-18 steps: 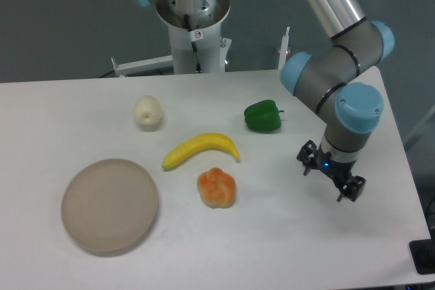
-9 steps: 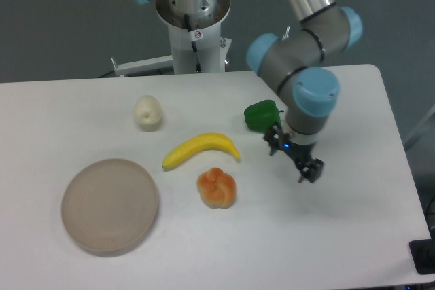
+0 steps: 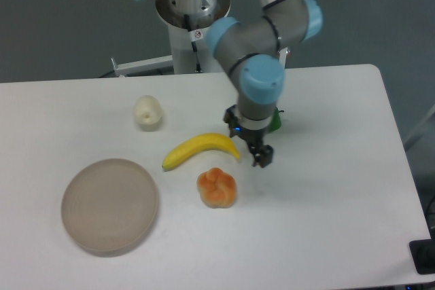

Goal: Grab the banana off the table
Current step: 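Move the open gripper over the yellow banana and lower toward it, then close the gripper around the middle of the yellow banana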

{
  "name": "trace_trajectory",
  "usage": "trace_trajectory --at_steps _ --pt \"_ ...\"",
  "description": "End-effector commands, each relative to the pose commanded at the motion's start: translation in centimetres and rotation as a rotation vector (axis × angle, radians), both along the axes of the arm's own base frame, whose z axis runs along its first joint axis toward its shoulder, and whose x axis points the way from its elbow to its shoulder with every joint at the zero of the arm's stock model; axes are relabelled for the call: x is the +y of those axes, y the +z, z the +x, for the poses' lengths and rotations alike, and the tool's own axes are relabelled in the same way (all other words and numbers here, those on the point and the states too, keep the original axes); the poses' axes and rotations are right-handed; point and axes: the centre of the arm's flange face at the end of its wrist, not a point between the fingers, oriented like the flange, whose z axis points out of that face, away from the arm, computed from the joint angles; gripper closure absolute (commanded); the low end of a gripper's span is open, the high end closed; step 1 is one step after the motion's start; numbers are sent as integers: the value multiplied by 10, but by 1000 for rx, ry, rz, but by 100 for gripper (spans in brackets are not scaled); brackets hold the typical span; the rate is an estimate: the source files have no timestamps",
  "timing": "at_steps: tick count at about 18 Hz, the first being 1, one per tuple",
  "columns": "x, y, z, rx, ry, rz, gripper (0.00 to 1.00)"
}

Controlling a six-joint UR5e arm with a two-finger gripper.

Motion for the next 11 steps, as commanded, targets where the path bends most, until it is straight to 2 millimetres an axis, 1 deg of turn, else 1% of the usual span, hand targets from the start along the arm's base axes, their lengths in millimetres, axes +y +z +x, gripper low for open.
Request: trace_trajectory --at_steps 2,3,4,6,7,8,11 --pt "-13 -6 16 -13 -11 -13 0" --pt "-14 -9 21 -17 -18 -18 0" --pt "-14 -13 22 -21 -18 -24 0" --pt "-6 -27 30 -25 -40 -30 0" --pt "-4 -31 30 -23 -40 -27 0" --pt "-2 -39 31 -26 -44 -32 0" --pt "-5 -51 34 -42 -46 -53 0"
